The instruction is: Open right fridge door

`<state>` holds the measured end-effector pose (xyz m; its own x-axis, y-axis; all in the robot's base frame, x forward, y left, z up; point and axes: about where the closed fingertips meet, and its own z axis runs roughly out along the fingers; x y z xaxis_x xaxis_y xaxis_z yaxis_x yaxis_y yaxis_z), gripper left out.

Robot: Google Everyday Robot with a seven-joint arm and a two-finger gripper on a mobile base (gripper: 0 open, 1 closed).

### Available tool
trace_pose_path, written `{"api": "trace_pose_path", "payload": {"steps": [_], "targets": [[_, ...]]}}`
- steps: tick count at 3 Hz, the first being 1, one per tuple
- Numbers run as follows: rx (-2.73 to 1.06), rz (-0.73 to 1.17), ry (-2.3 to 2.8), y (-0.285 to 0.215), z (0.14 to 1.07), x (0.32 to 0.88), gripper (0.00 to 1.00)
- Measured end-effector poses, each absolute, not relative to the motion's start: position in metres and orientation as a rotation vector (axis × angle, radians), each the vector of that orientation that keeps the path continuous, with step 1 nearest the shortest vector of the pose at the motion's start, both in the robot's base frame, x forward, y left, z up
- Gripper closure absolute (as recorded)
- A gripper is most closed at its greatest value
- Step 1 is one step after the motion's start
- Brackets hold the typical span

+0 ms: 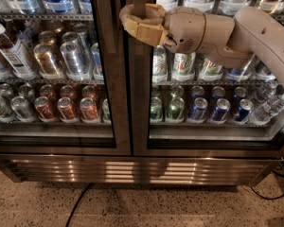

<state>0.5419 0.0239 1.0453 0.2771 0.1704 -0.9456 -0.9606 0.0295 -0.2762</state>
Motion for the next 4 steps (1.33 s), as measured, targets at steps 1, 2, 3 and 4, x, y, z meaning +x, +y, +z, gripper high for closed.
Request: {"api": "trace_pose_path", "payload": {"steps": [1,2,3,4], "targets": [[-1.196,1.074,0.881,0.0244,1.0444,0.5424,1.0],[-1.194,1.074,0.882,0.0243,1.0436,0.5427,1.0],[-1.192,1.073,0.882,0.0241,1.043,0.5431,1.0],[-1.19,1.073,0.883,0.0239,1.0426,0.5434,1.0]]}}
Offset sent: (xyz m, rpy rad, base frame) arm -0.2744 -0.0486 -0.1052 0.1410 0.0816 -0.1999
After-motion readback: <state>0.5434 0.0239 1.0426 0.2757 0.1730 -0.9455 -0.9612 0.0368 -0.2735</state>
